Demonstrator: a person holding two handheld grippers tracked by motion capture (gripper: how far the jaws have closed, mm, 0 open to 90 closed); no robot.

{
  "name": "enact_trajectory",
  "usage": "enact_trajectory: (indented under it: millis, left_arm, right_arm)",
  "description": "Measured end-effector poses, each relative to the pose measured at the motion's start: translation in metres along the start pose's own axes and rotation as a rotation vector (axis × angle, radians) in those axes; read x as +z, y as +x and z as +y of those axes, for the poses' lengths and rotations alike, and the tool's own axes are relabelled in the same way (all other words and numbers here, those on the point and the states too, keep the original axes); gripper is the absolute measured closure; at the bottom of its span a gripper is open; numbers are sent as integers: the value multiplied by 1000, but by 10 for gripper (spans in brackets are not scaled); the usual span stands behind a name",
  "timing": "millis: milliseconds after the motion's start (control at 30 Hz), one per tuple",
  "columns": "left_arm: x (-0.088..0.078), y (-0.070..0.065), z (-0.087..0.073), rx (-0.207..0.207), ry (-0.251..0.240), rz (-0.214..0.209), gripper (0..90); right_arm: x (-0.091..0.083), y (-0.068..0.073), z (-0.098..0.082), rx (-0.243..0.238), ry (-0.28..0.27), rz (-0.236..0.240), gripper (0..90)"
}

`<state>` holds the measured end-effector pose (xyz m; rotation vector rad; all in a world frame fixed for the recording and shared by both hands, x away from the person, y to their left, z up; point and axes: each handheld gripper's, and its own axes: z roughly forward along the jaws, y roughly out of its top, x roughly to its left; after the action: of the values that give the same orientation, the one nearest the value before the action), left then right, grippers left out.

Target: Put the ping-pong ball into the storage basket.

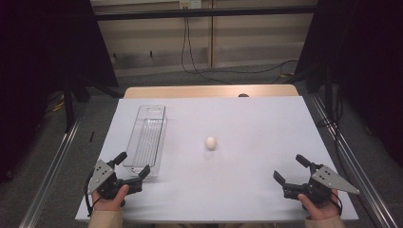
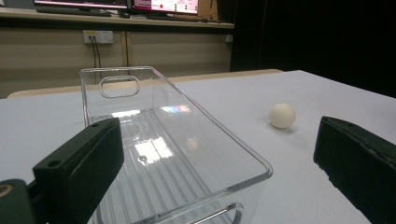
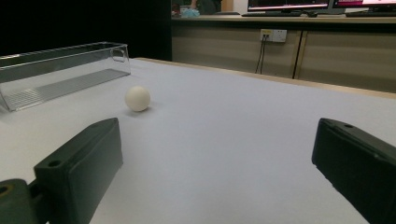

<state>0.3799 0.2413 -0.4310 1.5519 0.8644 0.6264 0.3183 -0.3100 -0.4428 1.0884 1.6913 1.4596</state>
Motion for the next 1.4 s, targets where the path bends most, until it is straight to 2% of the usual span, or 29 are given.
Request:
enact_trajectory:
  millis: [200, 267, 367, 667, 767, 1067, 1200, 1367, 1400]
  left_arm:
    - [-1, 0, 1, 4, -1, -7, 18]
    - [0, -1, 1, -8, -1, -5, 19]
    - [0, -1, 2, 5, 2, -1, 18]
    - [5, -8, 6, -8, 2, -16, 18]
    - [9, -12, 8, 10, 7, -25, 18]
    - [20, -24, 13, -25, 10, -73, 17]
    - [21, -26, 13, -18, 16, -75, 17]
    - [25, -29, 15, -35, 11, -76, 17]
    - [25, -29, 15, -23, 21, -73, 17]
  right_arm:
    - [1, 1, 0, -2, 2, 3, 13]
    - [1, 2, 0, -2, 1, 5, 13]
    - [1, 2, 0, -1, 1, 7, 13]
    - [-1, 1, 1, 0, -7, 12, 13]
    - [-1, 2, 2, 2, -13, 9, 13]
    - [-3, 1, 2, 9, -10, 12, 13]
    - [-2, 2, 2, 8, -12, 12, 13]
    - [-1, 3, 3, 9, -9, 15, 13]
    - [-1, 3, 3, 10, -10, 17, 13]
